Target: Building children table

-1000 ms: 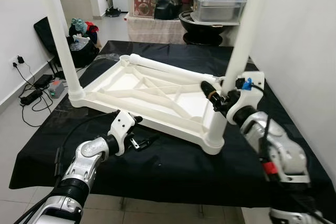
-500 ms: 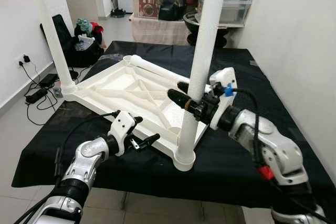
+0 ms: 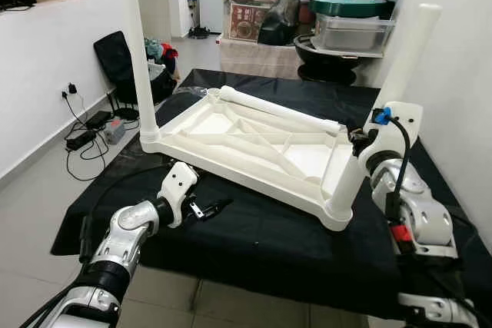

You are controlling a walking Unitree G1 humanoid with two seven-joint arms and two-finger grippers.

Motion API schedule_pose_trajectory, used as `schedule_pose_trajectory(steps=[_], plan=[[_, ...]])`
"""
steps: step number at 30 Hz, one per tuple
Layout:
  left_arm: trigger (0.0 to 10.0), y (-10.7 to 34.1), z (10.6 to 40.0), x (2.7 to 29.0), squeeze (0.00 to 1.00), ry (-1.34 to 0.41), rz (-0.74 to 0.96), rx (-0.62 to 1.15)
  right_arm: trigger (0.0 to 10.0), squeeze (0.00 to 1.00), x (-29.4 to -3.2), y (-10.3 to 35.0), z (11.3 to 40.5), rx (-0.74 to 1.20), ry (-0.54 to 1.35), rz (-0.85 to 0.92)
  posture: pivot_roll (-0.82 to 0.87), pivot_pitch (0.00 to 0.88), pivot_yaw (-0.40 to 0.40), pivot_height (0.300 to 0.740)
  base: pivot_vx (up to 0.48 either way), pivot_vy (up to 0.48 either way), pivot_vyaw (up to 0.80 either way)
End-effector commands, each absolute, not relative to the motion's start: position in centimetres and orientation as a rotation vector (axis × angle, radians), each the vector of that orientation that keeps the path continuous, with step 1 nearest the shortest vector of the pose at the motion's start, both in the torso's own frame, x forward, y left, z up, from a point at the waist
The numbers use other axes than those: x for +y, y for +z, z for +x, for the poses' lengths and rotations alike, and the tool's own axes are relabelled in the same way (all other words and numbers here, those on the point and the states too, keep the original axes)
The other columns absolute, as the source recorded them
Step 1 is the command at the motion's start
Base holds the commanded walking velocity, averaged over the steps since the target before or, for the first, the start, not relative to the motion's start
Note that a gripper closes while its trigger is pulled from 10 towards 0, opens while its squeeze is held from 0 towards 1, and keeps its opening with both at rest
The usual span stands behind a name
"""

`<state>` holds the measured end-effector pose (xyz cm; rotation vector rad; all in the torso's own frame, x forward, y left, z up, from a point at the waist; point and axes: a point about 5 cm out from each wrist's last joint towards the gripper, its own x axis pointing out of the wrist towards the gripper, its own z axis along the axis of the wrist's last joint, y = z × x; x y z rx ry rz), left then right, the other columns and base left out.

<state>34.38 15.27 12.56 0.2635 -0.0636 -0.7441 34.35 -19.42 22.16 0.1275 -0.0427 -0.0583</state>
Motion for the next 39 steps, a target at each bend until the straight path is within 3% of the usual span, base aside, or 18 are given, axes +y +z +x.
schedule_pose_trajectory(steps=[1,4,5,8,9,18,19,20,22,23,24,25,26,27,30,32,35,39], plan=[[10.0,12.5,34.4,15.0,0.00,-0.755,0.277,-0.059,10.0,0.00,-17.5,19.7,34.3,0.036,0.063,0.228,0.05,0.000,-0.042,0.740,0.000,0.000,0.00],[10.0,12.5,34.4,15.0,0.00,-0.756,0.277,-0.060,10.0,0.00,-17.3,20.5,34.4,-0.005,0.086,0.228,0.05,0.000,-0.042,0.740,0.000,0.000,0.00],[10.0,12.6,34.4,15.0,0.00,-0.757,0.278,-0.062,10.0,1.00,-16.9,21.5,34.4,-0.050,0.143,0.250,0.05,0.000,-0.042,0.740,0.000,0.000,0.00],[10.0,12.6,34.5,15.0,0.00,-0.757,0.277,-0.061,10.0,1.00,-16.1,22.7,34.2,-0.070,0.275,0.251,0.05,0.000,-0.044,0.740,0.000,0.000,0.00],[10.0,12.6,34.4,15.1,0.00,-0.758,0.276,-0.060,10.0,0.00,-15.6,23.4,33.9,-0.091,0.372,0.248,0.06,0.000,-0.044,0.740,0.000,0.000,0.00],[10.0,12.6,34.4,15.1,0.00,-0.762,0.273,-0.058,10.0,0.00,-13.2,25.3,30.5,-0.155,0.866,0.125,0.06,0.000,-0.050,0.740,0.000,0.000,0.00],[10.0,12.6,34.4,15.1,0.00,-0.761,0.272,-0.058,8.7,0.00,-13.0,25.2,30.1,-0.144,0.910,0.100,0.06,0.000,-0.050,0.740,0.000,0.000,0.00],[10.0,12.6,34.4,15.1,0.00,-0.761,0.272,-0.058,6.0,0.00,-12.8,24.9,30.0,-0.132,0.924,0.094,0.06,0.000,-0.049,0.740,0.000,0.000,0.00],[10.0,12.6,34.4,15.1,0.00,-0.761,0.272,-0.058,6.0,0.00,-12.8,24.9,30.0,-0.132,0.924,0.094,0.06,0.000,-0.049,0.740,0.000,0.000,0.00],[10.0,12.6,34.3,15.1,0.00,-0.761,0.272,-0.058,2.0,0.00,-12.8,24.5,30.1,-0.122,0.914,0.092,0.06,0.000,-0.050,0.740,0.000,0.000,0.00],[10.0,12.6,34.3,15.1,0.00,-0.761,0.272,-0.058,2.0,0.00,-12.8,24.3,30.2,-0.117,0.906,0.093,0.06,0.000,-0.050,0.740,0.000,0.000,0.00],[10.0,12.5,34.3,15.2,0.00,-0.760,0.272,-0.057,0.0,0.00,-14.1,22.7,32.2,-0.028,0.686,0.095,0.06,0.000,-0.050,0.740,0.000,0.000,0.00],[10.0,12.6,34.3,15.2,0.00,-0.760,0.273,-0.057,0.0,0.00,-14.9,21.8,33.2,0.019,0.557,0.088,0.06,0.000,-0.046,0.740,0.000,0.000,0.00],[10.0,12.6,34.3,15.2,0.00,-0.760,0.273,-0.057,0.0,0.00,-14.9,21.8,33.2,0.019,0.557,0.088,0.06,0.000,-0.046,0.740,0.000,0.000,0.00],[10.0,12.6,34.3,15.1,0.00,-0.761,0.273,-0.059,0.0,0.00,-18.0,20.0,34.9,0.103,0.209,0.064,0.06,0.000,-0.046,0.740,0.000,0.000,0.00],[10.0,12.6,34.3,15.1,0.00,-0.761,0.273,-0.059,0.0,0.00,-18.0,20.0,34.9,0.103,0.209,0.064,0.06,0.000,-0.046,0.740,0.000,0.000,0.00],[10.0,12.5,34.3,14.9,0.00,-0.761,0.270,-0.061,0.0,0.00,-22.8,18.3,34.7,0.122,-0.192,0.167,0.06,0.000,-0.045,0.740,0.000,0.000,0.00],[10.0,12.5,34.3,15.0,0.00,-0.759,0.269,-0.060,0.0,0.00,-23.5,17.8,34.2,0.144,-0.256,0.157,0.05,0.000,-0.042,0.740,0.000,0.000,0.00]])
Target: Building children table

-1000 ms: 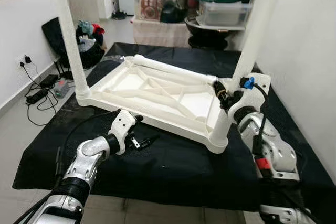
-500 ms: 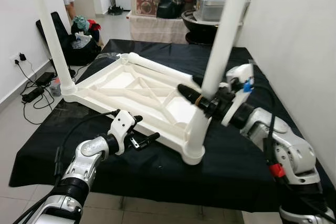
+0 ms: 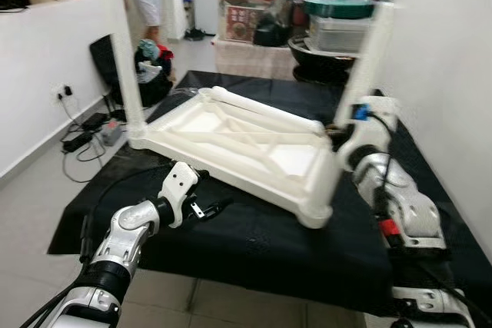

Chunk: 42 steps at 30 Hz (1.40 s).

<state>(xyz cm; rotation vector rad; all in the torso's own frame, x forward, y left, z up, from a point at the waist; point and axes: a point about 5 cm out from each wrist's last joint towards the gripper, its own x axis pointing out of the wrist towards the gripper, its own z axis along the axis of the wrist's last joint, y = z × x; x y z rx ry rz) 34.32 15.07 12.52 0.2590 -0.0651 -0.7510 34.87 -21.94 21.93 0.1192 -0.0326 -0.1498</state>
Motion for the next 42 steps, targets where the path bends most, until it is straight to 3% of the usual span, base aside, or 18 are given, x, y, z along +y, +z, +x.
schedule_pose_trajectory(steps=[1,3,4,5,10,13,14,15,20,22,25,26,34,35,38,41,42], plan=[[10.0,12.5,34.3,15.0,0.00,-0.759,0.269,-0.060,0.0,0.00,-23.5,17.8,34.2,0.144,-0.256,0.157,0.05,0.000,-0.042,0.740,0.000,0.000,0.00],[10.0,12.5,34.3,15.0,0.00,-0.755,0.270,-0.061,0.4,0.00,-23.6,17.5,34.0,0.159,-0.282,0.142,0.05,0.000,-0.042,0.740,0.000,0.000,0.00],[10.0,12.6,34.4,15.0,0.00,-0.752,0.269,-0.063,9.2,0.00,-23.7,17.3,33.9,0.169,-0.309,0.140,0.05,0.000,-0.045,0.740,0.000,0.000,0.00],[10.0,12.6,34.4,15.0,0.00,-0.749,0.269,-0.064,10.0,0.00,-23.7,17.1,34.0,0.174,-0.331,0.145,0.05,0.000,-0.045,0.740,0.000,0.000,0.00],[10.0,12.6,34.4,14.8,0.00,-0.751,0.261,-0.069,10.0,0.00,-20.5,19.3,34.9,0.032,-0.106,0.232,0.05,0.000,-0.042,0.740,0.000,0.000,0.00],[10.0,12.6,34.4,14.8,0.00,-0.751,0.261,-0.068,10.0,0.00,-20.1,19.6,35.0,0.017,-0.086,0.238,0.05,0.000,-0.042,0.740,0.000,0.000,0.00],[10.0,12.6,34.4,14.8,0.00,-0.752,0.260,-0.067,10.0,0.36,-18.6,20.6,34.7,-0.039,0.056,0.265,0.05,0.000,-0.043,0.740,0.000,0.000,0.00],[10.0,12.6,34.4,14.8,0.00,-0.752,0.260,-0.067,10.0,1.00,-17.2,21.6,34.3,-0.090,0.201,0.296,0.05,0.000,-0.043,0.740,0.000,0.000,0.00],[10.0,12.6,34.4,14.8,0.00,-0.753,0.259,-0.069,10.0,1.00,-15.0,23.3,33.0,-0.161,0.464,0.324,0.05,0.000,-0.042,0.740,0.000,0.000,0.00],[10.0,12.7,34.4,14.7,0.00,-0.756,0.257,-0.071,10.0,1.00,-13.9,23.5,31.6,-0.136,0.685,0.269,0.05,0.000,-0.042,0.740,0.000,0.000,0.00],[10.0,12.7,34.4,14.7,0.00,-0.759,0.255,-0.072,10.0,1.00,-14.3,23.5,31.3,-0.112,0.767,0.218,0.05,0.000,-0.042,0.740,0.000,0.000,0.00],[10.0,12.7,34.4,14.7,0.00,-0.763,0.252,-0.074,10.0,0.00,-14.8,23.5,31.6,-0.111,0.763,0.203,0.06,0.000,-0.046,0.740,0.000,0.000,0.00],[10.0,12.7,34.0,14.5,0.00,-0.793,0.232,-0.083,10.0,0.00,-15.1,22.8,32.1,-0.074,0.790,0.137,0.06,0.000,-0.049,0.740,0.000,0.000,0.00],[10.0,12.7,34.0,14.5,0.00,-0.792,0.232,-0.081,0.0,0.00,-14.9,22.4,32.2,-0.062,0.791,0.139,0.07,0.000,-0.050,0.740,0.000,0.000,0.00],[10.0,12.7,34.0,14.6,0.00,-0.792,0.234,-0.082,0.0,0.00,-14.8,22.3,32.1,-0.061,0.815,0.160,0.07,0.000,-0.050,0.740,0.000,0.000,0.00],[10.0,12.7,34.0,14.7,0.00,-0.791,0.235,-0.081,0.0,0.00,-15.4,22.0,32.9,-0.040,0.714,0.158,0.07,0.000,-0.050,0.740,0.000,0.000,0.00],[10.0,12.8,34.0,14.8,0.00,-0.790,0.236,-0.080,0.0,0.00,-17.6,21.0,34.7,0.034,0.420,0.138,0.07,0.000,-0.049,0.740,0.000,0.000,0.00]])
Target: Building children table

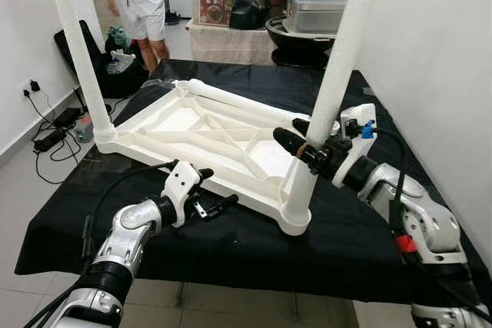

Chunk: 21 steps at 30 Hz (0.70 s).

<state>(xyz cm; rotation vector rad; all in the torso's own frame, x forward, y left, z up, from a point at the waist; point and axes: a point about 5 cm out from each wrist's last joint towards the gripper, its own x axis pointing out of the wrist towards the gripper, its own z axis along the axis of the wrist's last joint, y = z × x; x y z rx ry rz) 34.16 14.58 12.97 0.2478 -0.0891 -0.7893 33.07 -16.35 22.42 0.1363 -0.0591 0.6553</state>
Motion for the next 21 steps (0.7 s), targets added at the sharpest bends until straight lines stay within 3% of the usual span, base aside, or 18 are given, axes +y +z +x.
schedule_pose_trajectory(steps=[1,2,4,6,13,14,17,18,21], plan=[[10.0,12.8,34.0,14.8,0.00,-0.789,0.236,-0.080,0.0,0.00,-19.2,20.3,35.7,0.089,0.213,0.118,0.06,0.000,-0.049,0.740,0.000,0.000,0.00],[10.0,12.8,34.0,14.8,0.00,-0.789,0.236,-0.080,0.0,0.00,-19.2,20.3,35.7,0.089,0.213,0.118,0.06,0.000,-0.049,0.740,0.000,0.000,0.00],[10.0,12.8,34.0,14.7,0.00,-0.789,0.235,-0.080,0.0,0.00,-22.1,19.4,36.2,0.113,-0.069,0.123,0.06,0.000,-0.049,0.740,0.000,0.000,0.00],[10.0,12.8,34.0,14.5,0.00,-0.791,0.232,-0.082,0.0,0.00,-23.2,18.9,35.7,0.099,-0.166,0.166,0.07,0.000,-0.050,0.740,0.000,0.000,0.00],[10.0,12.7,34.0,14.5,0.00,-0.789,0.233,-0.081,0.0,0.00,-23.0,18.0,34.8,0.129,-0.241,0.178,0.06,0.000,-0.043,0.740,0.000,0.000,0.00],[10.0,12.7,34.0,14.5,0.00,-0.791,0.231,-0.082,10.0,0.00,-22.1,18.2,35.0,0.118,-0.181,0.195,0.06,0.000,-0.042,0.740,0.000,0.000,0.00],[10.0,12.8,34.0,14.4,0.00,-0.793,0.229,-0.083,10.0,0.00,-21.1,18.5,35.4,0.095,-0.142,0.210,0.06,0.000,-0.042,0.740,0.000,0.000,0.00],[10.0,12.9,33.9,14.3,0.00,-0.800,0.228,-0.087,10.0,0.00,-19.4,20.0,35.6,0.005,-0.016,0.231,0.05,0.000,-0.038,0.740,0.000,0.000,0.00],[10.0,13.0,33.8,14.2,0.00,-0.803,0.228,-0.092,10.0,0.00,-18.5,20.9,35.4,-0.037,0.059,0.234,0.05,0.000,-0.034,0.740,0.000,0.000,0.00]])
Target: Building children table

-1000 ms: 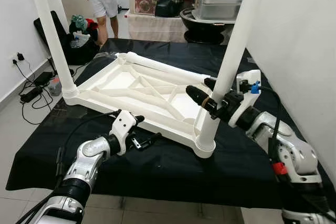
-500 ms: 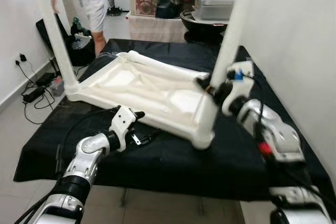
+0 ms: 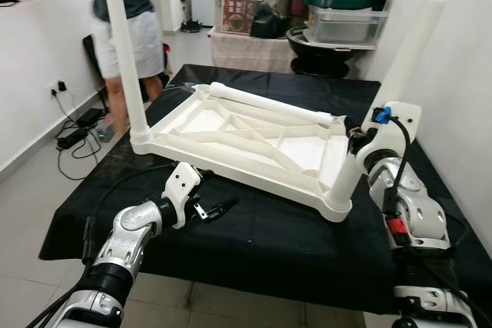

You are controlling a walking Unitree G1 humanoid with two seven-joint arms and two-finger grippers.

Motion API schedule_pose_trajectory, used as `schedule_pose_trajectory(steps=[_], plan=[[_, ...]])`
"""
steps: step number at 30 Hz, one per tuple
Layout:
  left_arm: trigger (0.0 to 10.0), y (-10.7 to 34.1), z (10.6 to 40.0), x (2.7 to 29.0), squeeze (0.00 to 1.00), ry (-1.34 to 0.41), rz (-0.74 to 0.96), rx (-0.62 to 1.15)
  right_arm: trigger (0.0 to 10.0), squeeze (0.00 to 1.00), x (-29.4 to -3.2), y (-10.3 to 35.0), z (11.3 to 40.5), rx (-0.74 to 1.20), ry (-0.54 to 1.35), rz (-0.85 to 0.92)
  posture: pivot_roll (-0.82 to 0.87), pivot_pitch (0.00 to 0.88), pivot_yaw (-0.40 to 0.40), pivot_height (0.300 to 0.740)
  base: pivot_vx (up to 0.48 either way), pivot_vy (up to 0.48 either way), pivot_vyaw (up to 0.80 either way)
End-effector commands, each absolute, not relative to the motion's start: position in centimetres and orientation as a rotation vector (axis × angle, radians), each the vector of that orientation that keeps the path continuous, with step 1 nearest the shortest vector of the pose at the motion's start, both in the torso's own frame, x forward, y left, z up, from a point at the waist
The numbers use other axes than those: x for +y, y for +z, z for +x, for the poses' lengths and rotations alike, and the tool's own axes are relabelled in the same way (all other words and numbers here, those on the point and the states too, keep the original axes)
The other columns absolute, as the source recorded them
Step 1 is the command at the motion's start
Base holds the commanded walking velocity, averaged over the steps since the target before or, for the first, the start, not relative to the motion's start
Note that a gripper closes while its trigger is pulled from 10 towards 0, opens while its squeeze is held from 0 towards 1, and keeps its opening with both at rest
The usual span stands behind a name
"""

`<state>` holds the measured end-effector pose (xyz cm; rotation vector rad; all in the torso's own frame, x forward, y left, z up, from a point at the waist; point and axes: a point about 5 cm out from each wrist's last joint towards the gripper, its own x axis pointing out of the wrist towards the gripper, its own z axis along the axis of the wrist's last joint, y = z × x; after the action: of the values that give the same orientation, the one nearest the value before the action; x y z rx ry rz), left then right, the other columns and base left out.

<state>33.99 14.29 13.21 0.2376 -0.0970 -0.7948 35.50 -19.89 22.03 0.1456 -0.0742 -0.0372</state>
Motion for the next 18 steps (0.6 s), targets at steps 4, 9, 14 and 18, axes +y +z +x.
schedule_pose_trajectory(steps=[4,9,14,18], plan=[[10.0,13.3,32.1,13.1,0.00,-0.796,0.104,-0.130,10.0,0.00,-18.0,21.6,34.9,-0.071,0.112,0.203,0.06,0.000,-0.034,0.740,0.000,0.000,0.00],[10.0,12.2,29.4,13.0,0.00,-0.812,0.125,-0.107,10.0,0.00,-16.8,22.2,34.3,-0.100,0.188,0.149,0.06,0.000,-0.027,0.740,0.000,0.000,0.00],[10.0,12.1,27.3,13.8,0.00,-0.791,0.111,-0.088,10.0,0.00,-16.5,22.7,33.7,-0.116,0.239,0.116,0.06,0.000,-0.025,0.740,0.000,0.000,0.00],[10.0,12.4,25.7,14.3,0.00,-0.786,0.112,-0.073,10.0,0.00,-16.4,23.3,33.0,-0.135,0.306,0.087,0.07,0.000,-0.035,0.740,0.000,0.000,0.00]])
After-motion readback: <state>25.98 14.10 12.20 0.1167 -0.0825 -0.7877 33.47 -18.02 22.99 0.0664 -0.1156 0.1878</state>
